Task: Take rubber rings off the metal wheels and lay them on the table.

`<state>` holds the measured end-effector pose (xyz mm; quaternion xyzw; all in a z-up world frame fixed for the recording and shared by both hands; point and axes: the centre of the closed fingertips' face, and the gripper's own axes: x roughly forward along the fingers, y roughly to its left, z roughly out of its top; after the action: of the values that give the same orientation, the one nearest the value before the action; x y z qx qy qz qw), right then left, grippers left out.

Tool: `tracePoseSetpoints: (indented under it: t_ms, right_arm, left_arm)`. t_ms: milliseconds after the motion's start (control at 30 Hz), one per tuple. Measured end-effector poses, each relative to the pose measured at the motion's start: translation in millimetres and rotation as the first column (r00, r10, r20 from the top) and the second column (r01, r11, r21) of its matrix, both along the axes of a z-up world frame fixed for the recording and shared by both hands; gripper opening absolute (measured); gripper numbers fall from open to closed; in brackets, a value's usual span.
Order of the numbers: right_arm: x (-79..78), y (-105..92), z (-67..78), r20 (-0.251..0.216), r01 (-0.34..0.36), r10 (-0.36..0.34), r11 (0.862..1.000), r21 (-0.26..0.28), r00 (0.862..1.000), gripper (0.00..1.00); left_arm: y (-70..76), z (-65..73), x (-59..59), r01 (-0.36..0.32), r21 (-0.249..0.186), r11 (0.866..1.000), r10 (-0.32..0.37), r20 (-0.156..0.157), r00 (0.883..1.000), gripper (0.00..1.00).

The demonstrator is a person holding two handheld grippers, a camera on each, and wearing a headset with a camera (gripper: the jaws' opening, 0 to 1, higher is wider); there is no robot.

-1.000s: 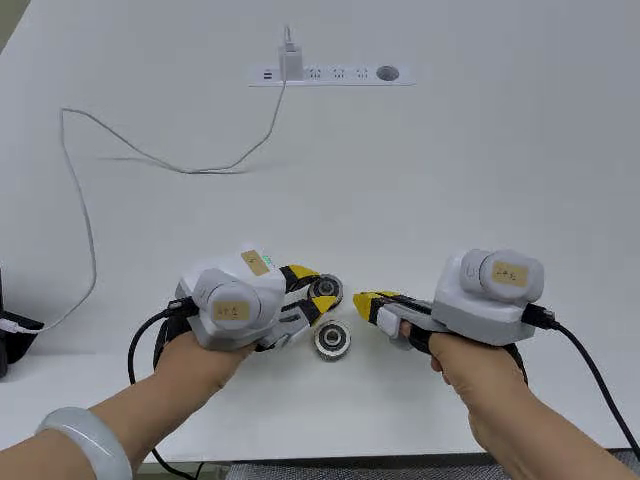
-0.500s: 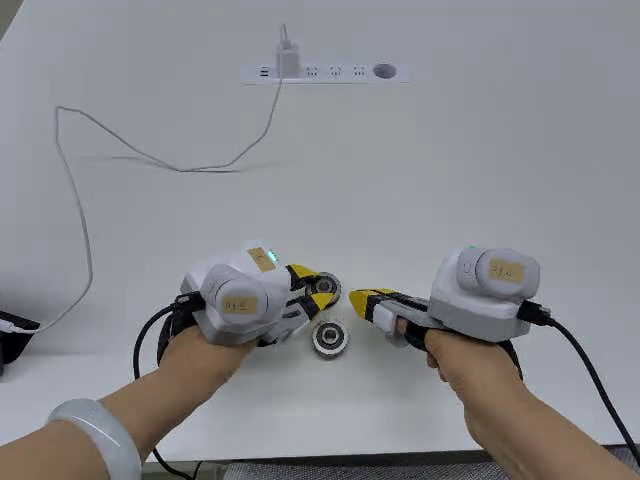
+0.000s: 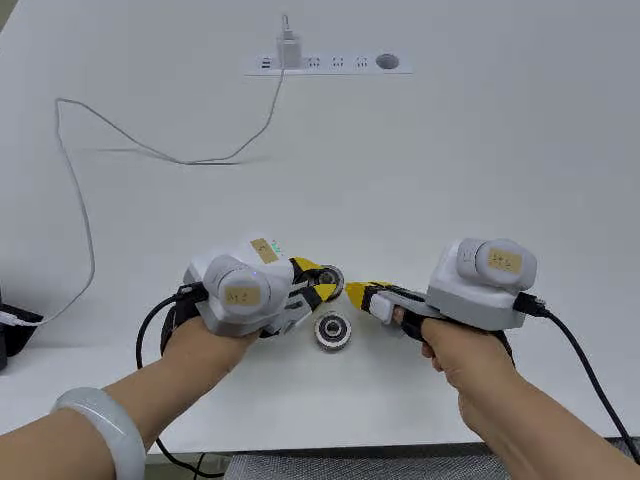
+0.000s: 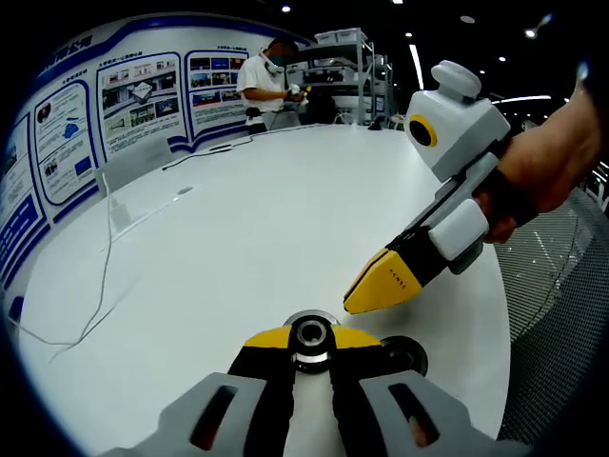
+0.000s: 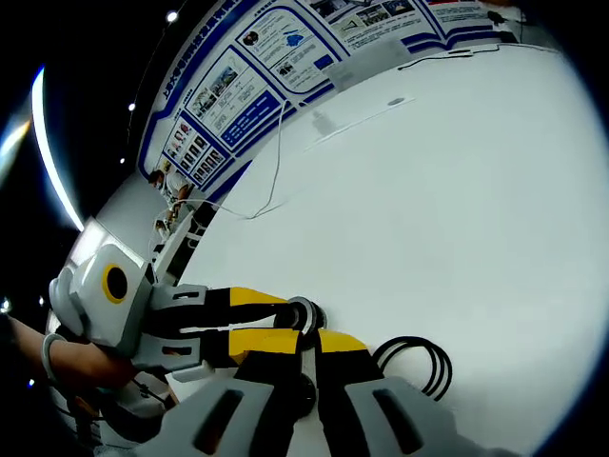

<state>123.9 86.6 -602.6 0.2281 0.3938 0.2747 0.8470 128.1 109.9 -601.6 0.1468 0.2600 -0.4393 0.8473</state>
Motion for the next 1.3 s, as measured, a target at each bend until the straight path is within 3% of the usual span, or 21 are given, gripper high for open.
tracePoseSetpoints:
  t_ms: [467, 1033, 1300]
  right_arm:
    - [6.4, 6.2, -5.6, -0.052, 0.048, -0.045, 0.997, 0.059, 0.998, 0.15]
    - [9.7, 12.9, -10.9, -0.151, 0.128, -0.102, 0.977, 0.171, 0.983, 0.22]
    - [11.5, 14.2, -12.2, -0.162, 0.133, -0.103, 0.973, 0.187, 0.981, 0.23]
  left_arm:
    - [-0.7, 0.5, 0.0, -0.007, -0.004, 1.000, 0.007, -0.001, 1.000, 0.14]
    - [-0.2, 0.0, -0.1, -0.008, -0.011, 1.000, 0.008, 0.002, 1.000, 0.14]
    - [0.4, -0.9, -0.1, -0.009, -0.013, 1.000, 0.009, 0.001, 1.000, 0.14]
